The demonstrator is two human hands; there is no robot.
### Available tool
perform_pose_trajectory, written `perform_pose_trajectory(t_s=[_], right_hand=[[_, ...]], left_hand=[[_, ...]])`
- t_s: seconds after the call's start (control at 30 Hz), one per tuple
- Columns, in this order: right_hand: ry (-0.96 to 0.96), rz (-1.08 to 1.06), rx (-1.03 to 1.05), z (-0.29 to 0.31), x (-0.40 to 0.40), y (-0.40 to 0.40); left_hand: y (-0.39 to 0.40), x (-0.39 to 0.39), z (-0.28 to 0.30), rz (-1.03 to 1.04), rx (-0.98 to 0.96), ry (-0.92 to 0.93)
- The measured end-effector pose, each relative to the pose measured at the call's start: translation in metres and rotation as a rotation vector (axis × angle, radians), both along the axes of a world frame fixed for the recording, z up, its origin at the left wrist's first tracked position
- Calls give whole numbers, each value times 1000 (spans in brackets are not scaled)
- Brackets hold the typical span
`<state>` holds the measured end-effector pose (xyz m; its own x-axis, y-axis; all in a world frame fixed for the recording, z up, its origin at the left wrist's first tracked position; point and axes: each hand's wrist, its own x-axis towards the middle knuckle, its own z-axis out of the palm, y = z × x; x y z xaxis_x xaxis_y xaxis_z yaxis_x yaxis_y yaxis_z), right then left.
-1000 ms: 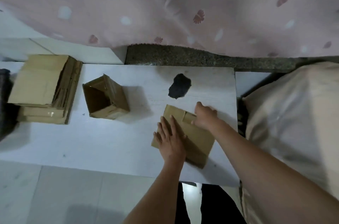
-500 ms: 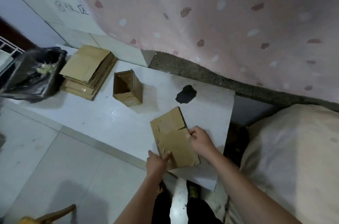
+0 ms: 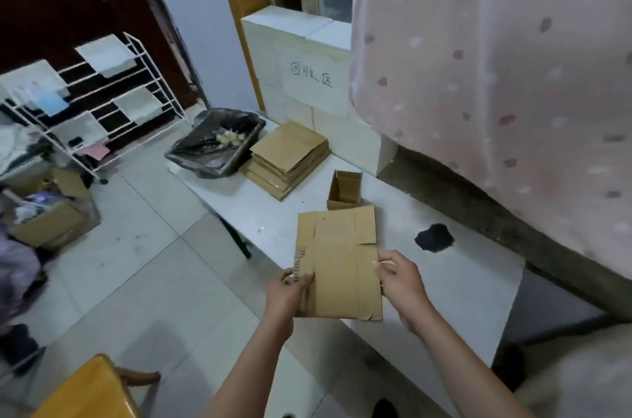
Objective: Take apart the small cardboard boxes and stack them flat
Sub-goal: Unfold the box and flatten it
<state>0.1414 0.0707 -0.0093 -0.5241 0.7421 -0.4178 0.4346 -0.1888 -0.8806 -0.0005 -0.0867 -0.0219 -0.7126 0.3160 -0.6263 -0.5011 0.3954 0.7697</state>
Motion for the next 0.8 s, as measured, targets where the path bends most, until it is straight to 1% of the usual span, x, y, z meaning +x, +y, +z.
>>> perform_pose_trajectory(t_s=[0.13, 0.2, 0.33, 0.4, 0.6, 0.8], right_hand=[[45, 6, 87, 26, -53, -51], [83, 35, 126, 40, -79, -78], [184, 72, 103, 56, -128, -126], [189, 58, 123, 59, -146, -141], [192, 44, 159, 70, -188, -162], [176, 23, 187, 67, -239, -159]], left_hand=[[-58, -51, 25, 6, 83, 18], [-88, -74, 39, -24, 116, 79], [-135, -119, 65, -33, 156, 195], [-151, -135, 75, -22, 169, 230], [-174, -178, 90, 18, 230, 242], [-168, -226, 80, 26, 239, 257]])
